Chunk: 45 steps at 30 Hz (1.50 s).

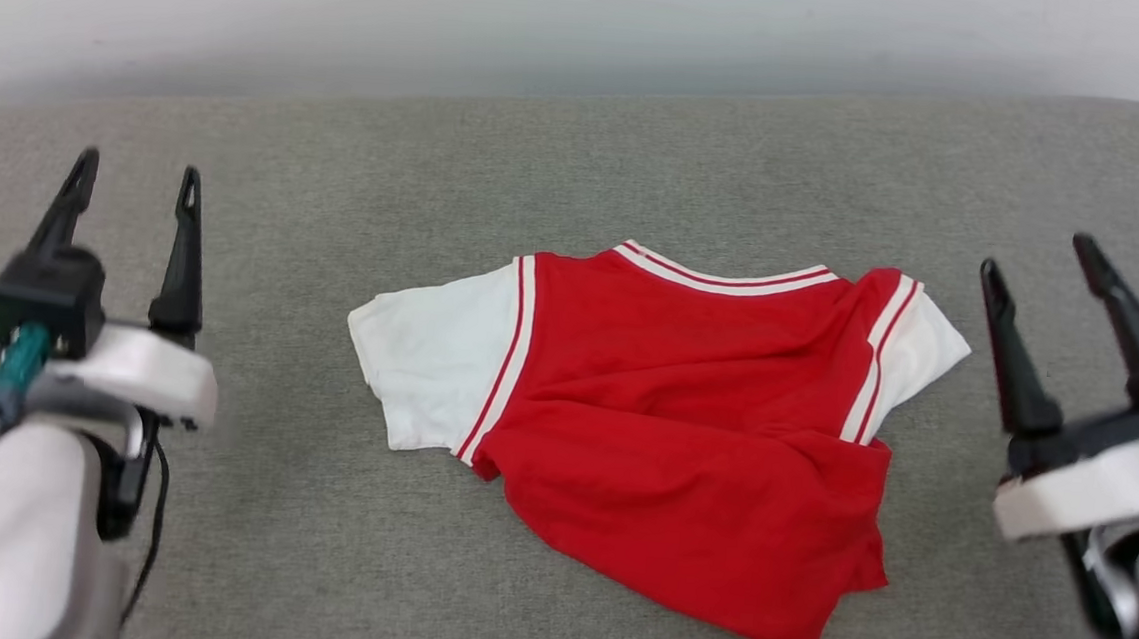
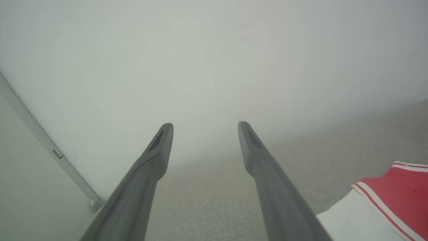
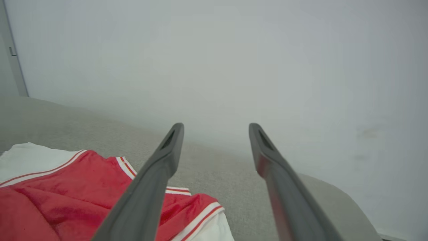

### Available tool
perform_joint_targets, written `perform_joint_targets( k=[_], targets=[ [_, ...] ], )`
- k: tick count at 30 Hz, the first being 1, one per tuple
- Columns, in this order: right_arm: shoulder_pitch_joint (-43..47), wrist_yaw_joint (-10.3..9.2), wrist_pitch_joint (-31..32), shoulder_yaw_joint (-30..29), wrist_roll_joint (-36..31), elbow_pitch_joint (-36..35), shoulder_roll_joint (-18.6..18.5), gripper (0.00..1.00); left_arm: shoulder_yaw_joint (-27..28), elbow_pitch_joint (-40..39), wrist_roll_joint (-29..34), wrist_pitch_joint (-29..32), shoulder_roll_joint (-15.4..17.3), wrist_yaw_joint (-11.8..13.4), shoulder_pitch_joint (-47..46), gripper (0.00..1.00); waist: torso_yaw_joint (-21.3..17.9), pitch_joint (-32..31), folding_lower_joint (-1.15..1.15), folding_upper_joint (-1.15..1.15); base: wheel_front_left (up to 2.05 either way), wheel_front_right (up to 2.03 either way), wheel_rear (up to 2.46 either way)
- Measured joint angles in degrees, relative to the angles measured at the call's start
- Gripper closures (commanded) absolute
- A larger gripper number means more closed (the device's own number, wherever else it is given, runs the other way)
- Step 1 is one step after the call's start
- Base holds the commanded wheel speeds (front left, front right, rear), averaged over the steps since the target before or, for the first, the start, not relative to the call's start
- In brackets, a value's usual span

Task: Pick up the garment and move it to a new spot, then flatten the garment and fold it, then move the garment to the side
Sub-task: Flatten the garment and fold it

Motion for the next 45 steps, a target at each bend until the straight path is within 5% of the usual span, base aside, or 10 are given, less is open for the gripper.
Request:
perform_joint_targets(
  k=[4,12,16,17,29,38,45],
  targets=[
    [7.65,0.0,-0.09,-3.8,-3.45,-7.69,6.34,0.0,-2.42,1.78,0.47,5.75,3.28,-2.6,-5.75,0.0,-0.91,-0.06,0.0,0.0,0.0,0.0,0.0],
    [13.77,0.0,0.03,-6.32,-5.36,-13.93,12.34,0.0,-11.17,4.61,-2.47,20.56,9.6,-5.08,-17.52,0.0,-2.86,1.07,0.0,0.0,0.0,0.0,0.0],
    [15.66,0.0,0.02,-7.28,-5.75,-15.18,13.85,0.0,-23.08,5.82,-10.85,31.2,13.74,-5.16,-22.76,0.0,-3.49,2.05,0.0,0.0,0.0,0.0,0.0],
    [16.12,0.0,0.01,-7.54,-5.91,-15.47,14.32,0.0,-32.34,5.61,-18.24,40.64,18.08,-5.16,-26.78,0.0,-3.97,2.98,0.0,0.0,0.0,0.0,0.0],
    [13.35,0.0,-0.24,-5.44,-6.76,-16.52,14.79,0.0,-54.34,2.03,-39.55,67.15,26.38,-5.15,-42.84,0.0,-6.33,9.35,0.0,0.0,0.0,0.0,0.0],
    [10.78,0.0,-0.38,-4.36,-6.62,-16.91,15.39,0.0,-64.6,1.37,-45.95,74.05,30.45,-5.15,-46.27,0.0,-8.34,14.86,0.01,0.0,0.0,0.0,0.0],
    [10.29,0.0,-0.38,-3.96,-6.64,-16.83,15.51,0.0,-69.68,1.7,-47.77,72.31,32.38,-5.16,-48.01,0.0,-9.21,16.7,0.0,0.0,0.0,0.0,0.0]
  ],
)
